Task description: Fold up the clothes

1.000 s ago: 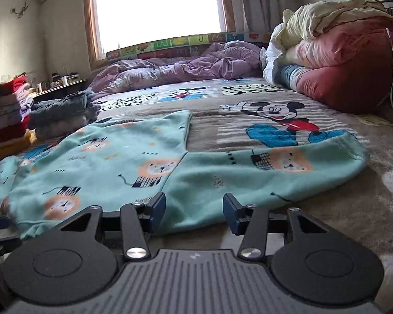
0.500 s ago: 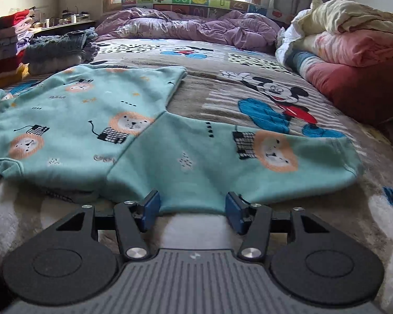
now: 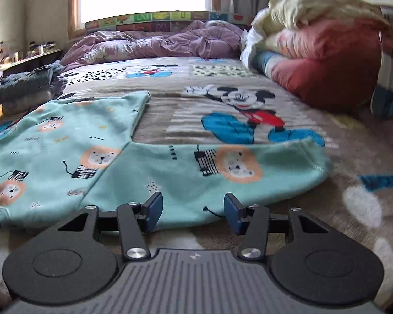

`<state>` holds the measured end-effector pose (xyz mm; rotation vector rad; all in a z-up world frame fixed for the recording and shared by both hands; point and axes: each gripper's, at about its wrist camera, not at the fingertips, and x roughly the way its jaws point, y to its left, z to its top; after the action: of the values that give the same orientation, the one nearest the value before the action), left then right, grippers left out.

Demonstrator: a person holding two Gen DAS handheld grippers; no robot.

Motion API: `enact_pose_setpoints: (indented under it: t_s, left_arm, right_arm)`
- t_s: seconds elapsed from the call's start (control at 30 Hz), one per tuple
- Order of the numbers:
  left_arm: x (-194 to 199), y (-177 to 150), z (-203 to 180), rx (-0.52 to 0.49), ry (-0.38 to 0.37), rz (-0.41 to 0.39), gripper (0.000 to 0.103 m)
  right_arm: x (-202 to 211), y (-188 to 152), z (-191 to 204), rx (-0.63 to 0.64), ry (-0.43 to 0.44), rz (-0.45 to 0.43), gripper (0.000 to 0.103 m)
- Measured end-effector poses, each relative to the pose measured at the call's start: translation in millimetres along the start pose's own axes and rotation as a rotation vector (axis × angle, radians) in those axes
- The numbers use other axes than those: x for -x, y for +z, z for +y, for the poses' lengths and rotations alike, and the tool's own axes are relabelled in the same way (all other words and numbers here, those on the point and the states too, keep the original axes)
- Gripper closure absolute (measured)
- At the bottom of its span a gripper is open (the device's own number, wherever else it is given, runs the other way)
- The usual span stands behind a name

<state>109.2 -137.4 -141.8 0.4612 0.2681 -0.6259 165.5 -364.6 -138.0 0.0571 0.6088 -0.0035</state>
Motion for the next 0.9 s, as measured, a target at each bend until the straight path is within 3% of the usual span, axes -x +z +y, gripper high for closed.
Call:
enact_pose_setpoints:
  t_s: [0.07, 0.2, 0.4, 0.5, 0.6, 0.73, 0.9]
  left_arm:
    - [-13.6, 5.7, -19.5, -0.143, -0.011, -0.009, 0.062]
    - [-42.6, 15.9, -42.6, -0.337, -0.032, 0.014, 0.062]
    - [-80.8, 13.6, -59.2, -0.647, -0.043, 0.123, 0.061]
    - [-89.4, 17.9, -57.6, -0.674, -0.077, 0.188, 0.062]
    - [-91.1, 19.8, -53.6, -0.672, -0.109, 0.229, 0.072]
    - [-83.4, 6.6, -57.0, -0.701, -0.109, 0.203, 0.081]
    - [-79.9, 6.1, -57.2, -0.711, -0.118, 0.203, 0.081]
  right_arm:
    - [-7.3, -9.1, -6.0, -0.021, -0.005, 0.028, 0.051]
    - [-7.8, -13.0, -15.5, -0.076, -0.011, 0.008, 0.051]
    - [-10.9, -19.5, -23.0, -0.071, 0.002, -0.014, 0.051]
    - [-12.7, -21.2, -28.8, -0.076, 0.017, -0.023, 0.051]
    - [-15.7, -22.5, -34.3, -0.083, 0.032, -0.037, 0.051]
    - [-18.8, -23.4, -41.0, -0.087, 0.049, -0.055, 0.051]
    - [-20.4, -22.4, -53.0, -0.128, 0.063, -0.067, 0.057]
